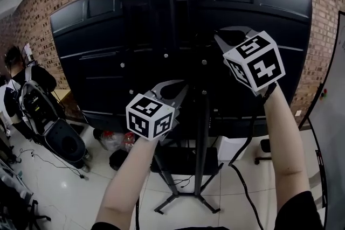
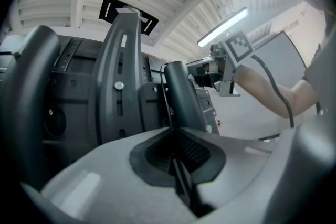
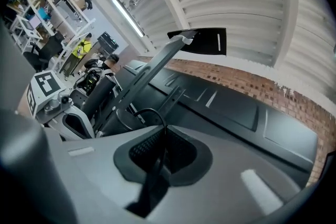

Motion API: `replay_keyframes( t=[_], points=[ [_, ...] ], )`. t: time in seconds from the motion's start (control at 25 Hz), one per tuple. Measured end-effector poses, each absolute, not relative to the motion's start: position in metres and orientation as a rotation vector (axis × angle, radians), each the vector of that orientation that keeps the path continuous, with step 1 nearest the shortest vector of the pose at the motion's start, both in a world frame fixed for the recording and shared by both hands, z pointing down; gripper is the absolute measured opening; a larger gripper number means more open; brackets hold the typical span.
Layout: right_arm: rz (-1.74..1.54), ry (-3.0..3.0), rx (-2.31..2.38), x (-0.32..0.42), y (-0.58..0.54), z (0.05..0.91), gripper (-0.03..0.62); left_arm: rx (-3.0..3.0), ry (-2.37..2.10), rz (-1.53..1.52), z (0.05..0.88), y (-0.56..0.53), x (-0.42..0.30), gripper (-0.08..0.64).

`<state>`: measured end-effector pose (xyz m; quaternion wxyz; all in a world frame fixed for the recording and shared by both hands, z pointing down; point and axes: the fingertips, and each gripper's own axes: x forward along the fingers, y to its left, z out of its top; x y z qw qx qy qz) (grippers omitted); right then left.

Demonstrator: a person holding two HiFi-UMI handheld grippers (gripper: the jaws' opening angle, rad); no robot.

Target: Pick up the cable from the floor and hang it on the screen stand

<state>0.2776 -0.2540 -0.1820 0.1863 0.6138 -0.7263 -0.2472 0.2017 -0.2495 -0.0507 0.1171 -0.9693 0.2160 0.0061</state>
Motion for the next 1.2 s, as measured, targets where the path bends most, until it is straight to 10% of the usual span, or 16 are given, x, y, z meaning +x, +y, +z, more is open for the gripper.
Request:
replay_keyframes(
  t=[1.2],
  points=[
    [-0.789,-2.013,2.045,0.283,-0.230,-0.101,0.032,-2.829,0.706,0.040,0.011,-0.219,0.170,0.000]
  ],
)
